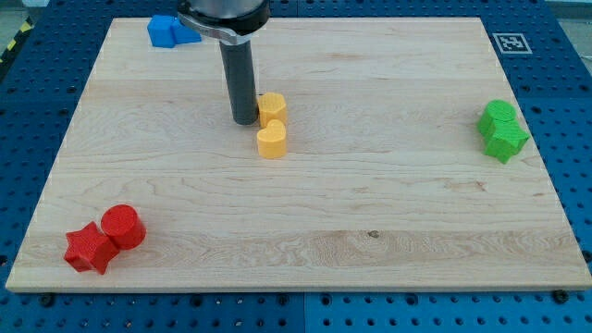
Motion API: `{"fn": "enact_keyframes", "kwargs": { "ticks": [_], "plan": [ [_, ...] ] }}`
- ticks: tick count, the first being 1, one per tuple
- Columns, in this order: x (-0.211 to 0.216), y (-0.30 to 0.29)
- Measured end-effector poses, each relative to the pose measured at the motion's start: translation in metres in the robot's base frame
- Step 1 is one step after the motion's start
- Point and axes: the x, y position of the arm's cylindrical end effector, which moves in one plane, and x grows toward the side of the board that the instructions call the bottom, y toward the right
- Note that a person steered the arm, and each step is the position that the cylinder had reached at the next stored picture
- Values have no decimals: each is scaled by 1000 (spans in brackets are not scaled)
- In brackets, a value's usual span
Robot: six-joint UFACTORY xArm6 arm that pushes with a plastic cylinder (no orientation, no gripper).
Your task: Place the yellow blocks at the center of the board
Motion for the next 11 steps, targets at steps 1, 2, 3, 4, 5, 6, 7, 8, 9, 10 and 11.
{"fn": "enact_keyframes", "kwargs": {
  "ticks": [1, 2, 3, 4, 5, 6, 7, 8, 9, 10, 11],
  "plan": [
    [0, 0],
    [-11, 0],
    [-18, 17],
    [-16, 41],
    [-16, 18],
    [9, -22],
    [35, -20],
    [39, 28],
    [41, 31],
    [65, 15],
    [76, 56]
  ]
}}
